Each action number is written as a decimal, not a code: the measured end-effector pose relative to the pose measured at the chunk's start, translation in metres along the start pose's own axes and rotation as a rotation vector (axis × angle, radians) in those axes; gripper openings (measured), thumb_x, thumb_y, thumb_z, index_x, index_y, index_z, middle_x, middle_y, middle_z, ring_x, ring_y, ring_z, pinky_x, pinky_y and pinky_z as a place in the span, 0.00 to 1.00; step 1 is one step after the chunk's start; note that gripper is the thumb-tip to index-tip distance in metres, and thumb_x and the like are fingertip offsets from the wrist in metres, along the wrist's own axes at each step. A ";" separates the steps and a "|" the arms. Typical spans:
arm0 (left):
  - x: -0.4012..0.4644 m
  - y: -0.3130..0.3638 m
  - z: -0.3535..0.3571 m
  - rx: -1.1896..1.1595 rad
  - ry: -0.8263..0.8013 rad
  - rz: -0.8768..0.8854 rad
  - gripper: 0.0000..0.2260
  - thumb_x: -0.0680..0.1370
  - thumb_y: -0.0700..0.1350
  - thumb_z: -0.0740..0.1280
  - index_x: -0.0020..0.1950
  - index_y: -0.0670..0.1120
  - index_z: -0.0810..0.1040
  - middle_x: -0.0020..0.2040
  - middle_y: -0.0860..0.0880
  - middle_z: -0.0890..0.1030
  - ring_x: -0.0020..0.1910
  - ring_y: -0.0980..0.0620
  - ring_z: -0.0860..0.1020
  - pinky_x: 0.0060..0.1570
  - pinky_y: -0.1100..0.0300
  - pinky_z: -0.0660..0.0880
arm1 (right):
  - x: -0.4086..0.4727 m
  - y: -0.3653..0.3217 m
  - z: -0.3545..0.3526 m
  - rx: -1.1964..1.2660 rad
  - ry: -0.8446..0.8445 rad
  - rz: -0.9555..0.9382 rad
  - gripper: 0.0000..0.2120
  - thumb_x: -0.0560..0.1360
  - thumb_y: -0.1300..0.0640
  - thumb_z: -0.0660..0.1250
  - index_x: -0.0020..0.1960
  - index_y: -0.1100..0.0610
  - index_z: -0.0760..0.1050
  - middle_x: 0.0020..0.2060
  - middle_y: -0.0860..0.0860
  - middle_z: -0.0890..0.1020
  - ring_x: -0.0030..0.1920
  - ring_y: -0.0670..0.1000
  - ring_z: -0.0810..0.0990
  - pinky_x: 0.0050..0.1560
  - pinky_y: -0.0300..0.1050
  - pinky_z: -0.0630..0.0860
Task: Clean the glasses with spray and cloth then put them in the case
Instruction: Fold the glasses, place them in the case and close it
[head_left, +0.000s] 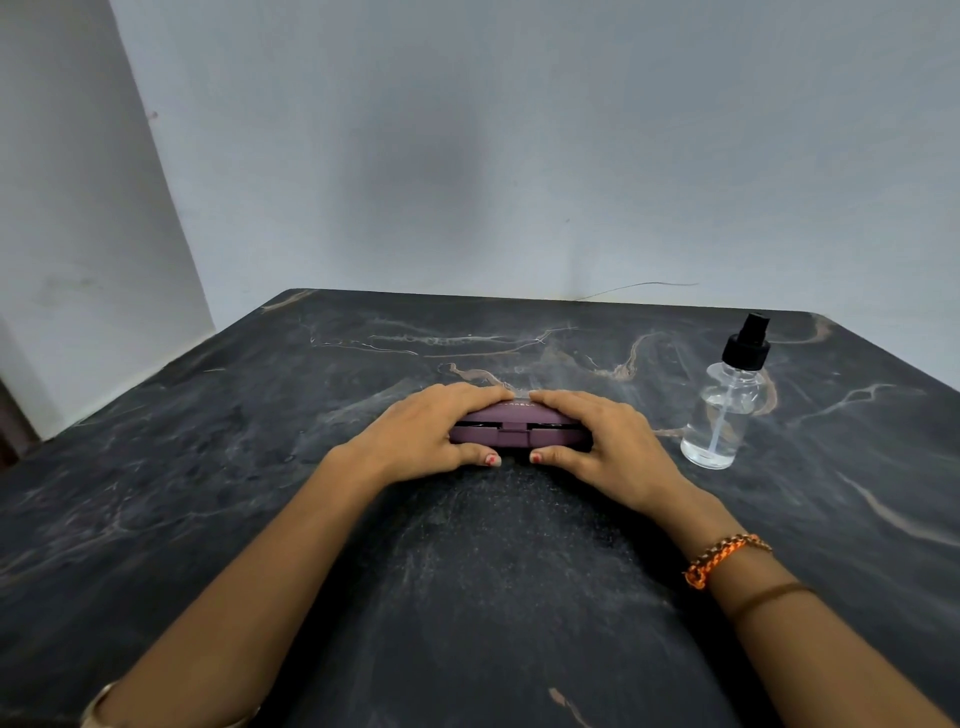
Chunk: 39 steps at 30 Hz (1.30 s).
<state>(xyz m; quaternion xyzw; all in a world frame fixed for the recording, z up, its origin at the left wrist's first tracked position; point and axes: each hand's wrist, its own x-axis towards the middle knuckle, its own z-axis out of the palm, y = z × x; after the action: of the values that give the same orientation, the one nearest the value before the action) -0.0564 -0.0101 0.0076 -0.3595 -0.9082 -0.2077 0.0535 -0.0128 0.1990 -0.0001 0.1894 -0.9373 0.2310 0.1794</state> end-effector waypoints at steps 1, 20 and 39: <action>0.000 0.000 0.000 0.011 -0.004 0.000 0.29 0.73 0.52 0.69 0.71 0.55 0.63 0.68 0.52 0.71 0.65 0.52 0.68 0.64 0.51 0.66 | 0.000 0.000 0.000 -0.001 0.004 0.002 0.27 0.68 0.47 0.71 0.65 0.51 0.70 0.61 0.48 0.78 0.59 0.49 0.76 0.55 0.40 0.68; 0.002 -0.002 0.001 0.047 -0.017 0.007 0.30 0.73 0.54 0.68 0.72 0.55 0.62 0.66 0.53 0.70 0.63 0.53 0.68 0.62 0.51 0.67 | 0.000 -0.002 0.000 0.001 0.025 0.007 0.26 0.68 0.47 0.72 0.64 0.51 0.72 0.61 0.48 0.79 0.60 0.49 0.76 0.57 0.41 0.69; -0.003 -0.005 0.001 0.019 -0.027 -0.071 0.35 0.69 0.60 0.69 0.72 0.53 0.61 0.66 0.51 0.70 0.62 0.52 0.66 0.62 0.53 0.67 | -0.007 -0.012 0.008 -0.109 -0.041 0.032 0.29 0.71 0.42 0.65 0.69 0.50 0.63 0.65 0.51 0.71 0.64 0.53 0.67 0.62 0.48 0.62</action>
<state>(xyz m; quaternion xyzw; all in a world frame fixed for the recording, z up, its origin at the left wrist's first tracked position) -0.0570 -0.0148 0.0040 -0.3291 -0.9230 -0.1959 0.0372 -0.0034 0.1874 -0.0050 0.1691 -0.9548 0.1787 0.1667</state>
